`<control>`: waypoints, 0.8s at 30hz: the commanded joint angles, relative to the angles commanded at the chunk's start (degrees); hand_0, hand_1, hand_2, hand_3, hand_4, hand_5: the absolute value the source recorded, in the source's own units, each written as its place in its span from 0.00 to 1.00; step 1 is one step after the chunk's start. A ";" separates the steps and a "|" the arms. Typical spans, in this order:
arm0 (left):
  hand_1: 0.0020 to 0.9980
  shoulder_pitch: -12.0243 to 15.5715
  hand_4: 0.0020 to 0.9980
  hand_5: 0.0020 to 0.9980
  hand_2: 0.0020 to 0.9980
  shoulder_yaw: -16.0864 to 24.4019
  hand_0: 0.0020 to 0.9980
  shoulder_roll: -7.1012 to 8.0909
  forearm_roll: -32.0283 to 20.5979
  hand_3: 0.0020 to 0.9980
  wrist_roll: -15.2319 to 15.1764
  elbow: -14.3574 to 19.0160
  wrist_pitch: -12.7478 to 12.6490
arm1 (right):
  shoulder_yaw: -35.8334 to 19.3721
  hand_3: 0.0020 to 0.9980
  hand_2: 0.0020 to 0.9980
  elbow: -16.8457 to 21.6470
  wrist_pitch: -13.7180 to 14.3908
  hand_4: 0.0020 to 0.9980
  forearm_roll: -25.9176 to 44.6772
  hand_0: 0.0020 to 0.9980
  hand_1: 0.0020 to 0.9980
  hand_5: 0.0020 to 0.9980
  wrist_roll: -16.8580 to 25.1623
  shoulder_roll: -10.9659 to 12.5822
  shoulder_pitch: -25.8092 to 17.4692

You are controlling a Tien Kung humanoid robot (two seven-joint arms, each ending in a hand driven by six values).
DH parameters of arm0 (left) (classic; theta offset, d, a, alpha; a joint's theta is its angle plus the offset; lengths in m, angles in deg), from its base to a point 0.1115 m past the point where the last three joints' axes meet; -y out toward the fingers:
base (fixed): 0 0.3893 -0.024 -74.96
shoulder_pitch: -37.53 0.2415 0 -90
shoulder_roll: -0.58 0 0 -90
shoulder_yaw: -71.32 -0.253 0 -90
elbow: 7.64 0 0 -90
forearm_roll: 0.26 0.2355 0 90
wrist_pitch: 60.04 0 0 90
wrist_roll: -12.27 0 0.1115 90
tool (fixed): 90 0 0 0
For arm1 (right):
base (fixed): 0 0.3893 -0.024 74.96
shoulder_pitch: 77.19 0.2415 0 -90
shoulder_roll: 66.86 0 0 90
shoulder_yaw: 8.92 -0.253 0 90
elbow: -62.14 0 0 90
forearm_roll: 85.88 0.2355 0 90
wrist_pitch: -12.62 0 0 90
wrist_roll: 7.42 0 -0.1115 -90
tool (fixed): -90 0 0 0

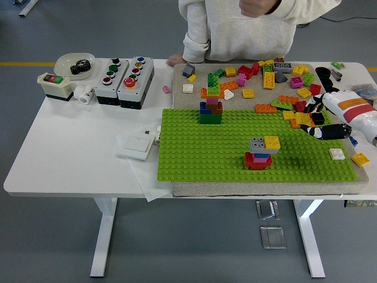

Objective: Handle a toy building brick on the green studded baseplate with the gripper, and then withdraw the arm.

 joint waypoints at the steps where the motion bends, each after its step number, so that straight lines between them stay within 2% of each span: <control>1: 0.71 0.00 0.59 0.61 0.64 0.14 0.78 0.00 0.14 0.56 0.02 0.00 -0.01 | 0.11 0.52 0.57 1.25 -0.50 0.64 0.14 0.50 0.52 0.26 -0.22 0.33 -0.04; 6: 0.71 -0.07 0.59 0.61 0.64 0.23 0.79 0.01 0.22 0.56 0.07 0.00 -0.03 | 0.82 0.52 0.57 5.89 -2.91 0.65 0.66 0.49 0.52 0.26 -1.07 1.38 0.20; 12: 0.71 -0.26 0.59 0.61 0.64 0.11 0.78 0.14 -0.03 0.56 0.05 0.00 -0.01 | 2.64 0.52 0.57 9.16 -5.09 0.65 0.99 0.50 0.52 0.26 -2.28 1.93 0.72; 24: 0.71 -0.41 0.59 0.61 0.64 0.38 0.78 0.19 0.04 0.56 0.15 0.00 -0.07 | 5.33 0.52 0.58 12.16 -6.45 0.68 0.30 0.50 0.54 0.28 -4.59 1.21 1.57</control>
